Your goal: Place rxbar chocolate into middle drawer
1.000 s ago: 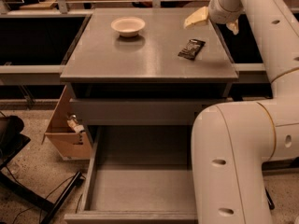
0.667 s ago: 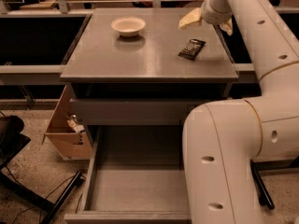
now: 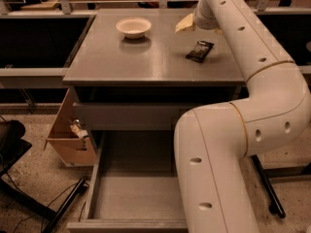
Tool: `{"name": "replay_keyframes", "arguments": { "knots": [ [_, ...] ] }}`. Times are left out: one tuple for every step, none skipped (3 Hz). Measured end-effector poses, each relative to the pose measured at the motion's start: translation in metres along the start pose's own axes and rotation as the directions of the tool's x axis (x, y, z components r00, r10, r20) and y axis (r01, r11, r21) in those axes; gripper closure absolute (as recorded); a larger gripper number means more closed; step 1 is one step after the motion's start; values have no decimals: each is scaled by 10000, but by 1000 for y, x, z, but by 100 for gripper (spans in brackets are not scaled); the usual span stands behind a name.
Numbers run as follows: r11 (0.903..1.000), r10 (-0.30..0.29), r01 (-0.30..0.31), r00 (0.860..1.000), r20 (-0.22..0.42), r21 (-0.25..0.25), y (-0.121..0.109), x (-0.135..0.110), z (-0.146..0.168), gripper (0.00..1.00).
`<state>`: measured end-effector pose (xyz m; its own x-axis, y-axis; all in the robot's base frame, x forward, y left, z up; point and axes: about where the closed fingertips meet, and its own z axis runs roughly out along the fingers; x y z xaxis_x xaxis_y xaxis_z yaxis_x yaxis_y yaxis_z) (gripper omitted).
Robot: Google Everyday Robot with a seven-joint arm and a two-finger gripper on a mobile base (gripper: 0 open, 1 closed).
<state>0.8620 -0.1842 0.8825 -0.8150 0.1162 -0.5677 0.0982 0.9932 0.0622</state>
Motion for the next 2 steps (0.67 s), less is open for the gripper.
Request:
{"name": "replay_keyframes", "arguments": {
  "knots": [
    [9967,683,-658,9962,-537,468,-7,19,38,4],
    [9920,1148,-1095,9894,-886,625,-14,33,55,27]
  ]
}}
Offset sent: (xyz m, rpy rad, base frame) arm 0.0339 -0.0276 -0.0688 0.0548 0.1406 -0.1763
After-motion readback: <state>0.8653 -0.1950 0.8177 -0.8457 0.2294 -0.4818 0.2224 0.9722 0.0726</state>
